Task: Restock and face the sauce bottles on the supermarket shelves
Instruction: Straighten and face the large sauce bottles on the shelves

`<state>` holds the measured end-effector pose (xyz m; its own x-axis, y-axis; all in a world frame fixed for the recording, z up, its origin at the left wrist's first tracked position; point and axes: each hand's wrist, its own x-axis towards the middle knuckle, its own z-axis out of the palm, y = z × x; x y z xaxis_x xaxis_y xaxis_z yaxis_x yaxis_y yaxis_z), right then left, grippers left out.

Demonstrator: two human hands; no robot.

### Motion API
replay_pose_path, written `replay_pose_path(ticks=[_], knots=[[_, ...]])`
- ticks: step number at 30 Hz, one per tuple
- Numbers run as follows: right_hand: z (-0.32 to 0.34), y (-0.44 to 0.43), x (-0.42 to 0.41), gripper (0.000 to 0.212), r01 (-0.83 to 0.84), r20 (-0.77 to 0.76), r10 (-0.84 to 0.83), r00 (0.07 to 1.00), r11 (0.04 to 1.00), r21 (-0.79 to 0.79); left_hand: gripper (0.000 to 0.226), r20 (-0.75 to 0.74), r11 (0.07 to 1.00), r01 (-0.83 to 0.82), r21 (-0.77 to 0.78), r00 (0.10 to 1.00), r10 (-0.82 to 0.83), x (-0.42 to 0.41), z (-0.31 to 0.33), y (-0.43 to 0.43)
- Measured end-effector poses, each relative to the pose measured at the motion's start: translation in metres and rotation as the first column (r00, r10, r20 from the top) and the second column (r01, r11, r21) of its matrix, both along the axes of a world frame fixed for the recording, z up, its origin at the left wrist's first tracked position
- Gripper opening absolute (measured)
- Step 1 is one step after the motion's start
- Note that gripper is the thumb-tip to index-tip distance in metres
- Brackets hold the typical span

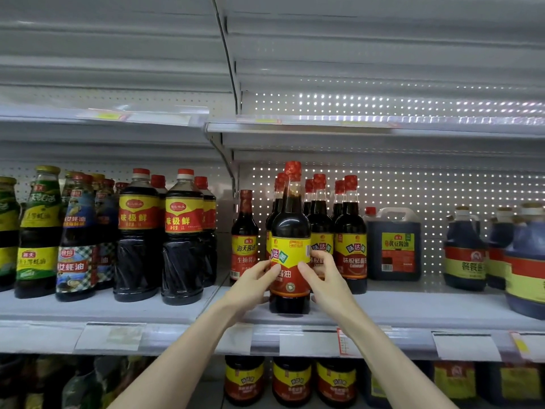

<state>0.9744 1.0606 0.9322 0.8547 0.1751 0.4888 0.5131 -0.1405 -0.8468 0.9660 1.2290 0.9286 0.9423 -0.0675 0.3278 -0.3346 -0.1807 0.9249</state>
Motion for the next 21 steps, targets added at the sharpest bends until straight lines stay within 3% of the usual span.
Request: replay_pose_path(ticks=[4, 8, 12, 16, 21], knots=[[0.000, 0.004, 0.002, 0.034, -0.034, -0.019, 0.035, 0.999, 0.999, 0.034, 0.022, 0.139, 0.996, -0.085, 0.015, 0.987, 0.083, -0.004, -0.005, -0.003], [-0.001, 0.009, 0.007, 0.032, -0.084, -0.048, 0.088, 0.995, 0.993, 0.082, 0.029, 0.263, 0.981, -0.191, -0.044, 0.945, 0.196, -0.008, -0.016, -0.005], [-0.003, 0.009, 0.008, 0.040, -0.129, -0.061, 0.137, 0.989, 0.984, 0.122, 0.029, 0.225, 0.971, -0.237, -0.019, 0.945, 0.235, -0.007, -0.012, -0.002], [-0.007, 0.010, 0.010, 0.047, -0.102, -0.032, 0.105, 0.994, 0.991, 0.084, 0.040, 0.142, 0.991, -0.130, 0.015, 0.982, 0.127, -0.006, -0.009, 0.000], [-0.010, 0.009, 0.011, 0.031, -0.076, -0.012, 0.078, 0.997, 0.993, 0.094, 0.039, 0.163, 0.994, -0.106, -0.023, 0.981, 0.109, -0.007, -0.012, 0.001]])
